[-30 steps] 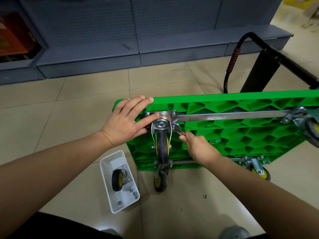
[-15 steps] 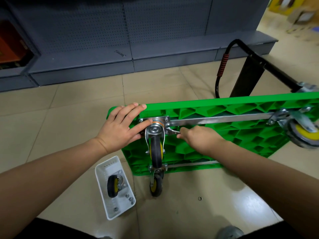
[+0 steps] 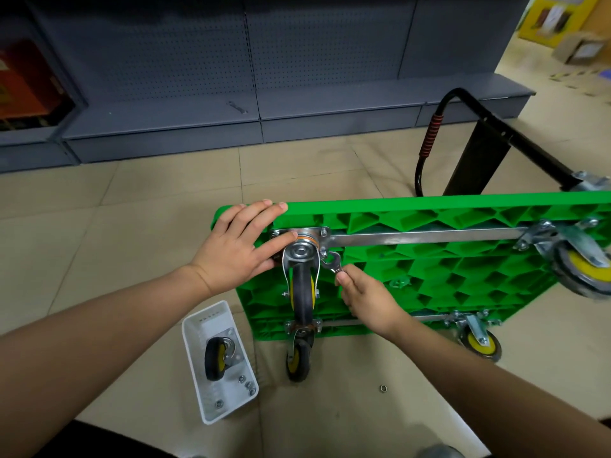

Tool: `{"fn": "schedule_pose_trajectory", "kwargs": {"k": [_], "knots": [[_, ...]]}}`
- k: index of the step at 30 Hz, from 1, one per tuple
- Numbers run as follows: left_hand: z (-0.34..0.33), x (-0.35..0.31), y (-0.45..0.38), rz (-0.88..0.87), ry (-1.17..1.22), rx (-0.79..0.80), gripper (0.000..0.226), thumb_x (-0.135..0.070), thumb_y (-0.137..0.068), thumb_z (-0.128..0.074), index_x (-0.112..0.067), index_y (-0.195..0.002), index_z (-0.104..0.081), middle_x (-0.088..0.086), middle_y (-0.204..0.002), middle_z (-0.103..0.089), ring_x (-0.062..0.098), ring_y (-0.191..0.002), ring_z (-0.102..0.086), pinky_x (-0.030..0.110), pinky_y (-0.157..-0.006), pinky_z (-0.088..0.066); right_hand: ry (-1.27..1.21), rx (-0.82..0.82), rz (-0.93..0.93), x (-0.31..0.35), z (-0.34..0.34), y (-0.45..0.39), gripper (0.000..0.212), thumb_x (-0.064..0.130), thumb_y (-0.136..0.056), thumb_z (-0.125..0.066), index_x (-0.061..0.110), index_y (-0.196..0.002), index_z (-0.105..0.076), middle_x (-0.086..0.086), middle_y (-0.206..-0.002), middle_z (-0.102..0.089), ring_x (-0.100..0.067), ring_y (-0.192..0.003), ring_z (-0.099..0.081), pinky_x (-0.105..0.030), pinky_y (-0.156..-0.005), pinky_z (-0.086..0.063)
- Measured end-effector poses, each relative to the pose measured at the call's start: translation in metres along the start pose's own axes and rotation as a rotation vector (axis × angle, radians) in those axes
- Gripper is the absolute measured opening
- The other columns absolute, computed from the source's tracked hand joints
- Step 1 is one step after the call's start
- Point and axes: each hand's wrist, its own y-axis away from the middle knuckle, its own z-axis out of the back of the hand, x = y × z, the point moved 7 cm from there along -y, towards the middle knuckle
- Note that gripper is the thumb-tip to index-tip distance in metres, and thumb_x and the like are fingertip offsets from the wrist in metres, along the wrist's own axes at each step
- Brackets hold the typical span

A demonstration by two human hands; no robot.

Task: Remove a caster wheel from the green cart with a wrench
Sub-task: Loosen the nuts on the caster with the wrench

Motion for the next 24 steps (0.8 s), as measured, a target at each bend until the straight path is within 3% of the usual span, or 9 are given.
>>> {"fn": "schedule_pose_trajectory", "kwargs": {"k": [5,12,15,18,24], "knots": [[0.0,-0.001,0.001,0.012,0.006,0.006,0.061,-0.052,-0.087,-0.07,-0.032,-0.142,-0.056,0.015,-0.153,-0.047,0.036,-0.136,-0.046,0.049,-0.108,-0.033,-0.06,-0.052,-0.035,0.0,-0.012,-0.008,0.028,0.03,-0.108,-0.041,0.011,-0.093,-0.054,-0.004,-0.071,-0.053,-0.013,-0.062,-0.047,-0.022,-0.056,-0.04],[-0.001,-0.001,0.001,0.014,0.006,0.011,0.062,-0.052,-0.084,-0.073,-0.032,-0.141,-0.058,0.015,-0.153,-0.047,0.036,-0.137,-0.044,0.049,-0.109,-0.033,-0.089,-0.164,-0.049,-0.007,-0.023,-0.014,0.03,0.031,-0.108,-0.042,0.013,-0.088,-0.055,0.007,-0.075,-0.062,-0.007,-0.069,-0.052,-0.02,-0.063,-0.04],[0.0,-0.002,0.0,0.019,0.001,0.001,0.063,-0.053,-0.084,-0.074,-0.032,-0.141,-0.058,0.015,-0.152,-0.047,0.036,-0.137,-0.044,0.05,-0.109,-0.033,-0.09,-0.158,-0.046,-0.009,-0.025,-0.017,0.031,0.034,-0.108,-0.041,0.016,-0.087,-0.053,0.005,-0.077,-0.064,-0.014,-0.071,-0.054,-0.023,-0.066,-0.042],[-0.001,-0.001,0.001,0.02,0.004,0.004,0.065,-0.052,-0.083,-0.074,-0.031,-0.142,-0.057,0.015,-0.153,-0.047,0.036,-0.136,-0.044,0.051,-0.109,-0.033,-0.031,-0.138,-0.018,-0.01,-0.022,-0.018,0.033,0.037,-0.108,-0.039,0.012,-0.089,-0.051,0.001,-0.072,-0.057,-0.01,-0.064,-0.049,-0.029,-0.063,-0.04],[0.001,-0.001,-0.001,0.035,0.014,-0.008,0.057,-0.05,-0.087,-0.072,-0.031,-0.139,-0.06,0.015,-0.151,-0.049,0.036,-0.136,-0.045,0.05,-0.108,-0.033,0.074,-0.103,0.052,-0.009,-0.014,-0.021,0.029,0.037,-0.108,-0.038,0.025,-0.082,-0.042,0.006,-0.069,-0.044,-0.009,-0.06,-0.037,-0.031,-0.06,-0.034]]}}
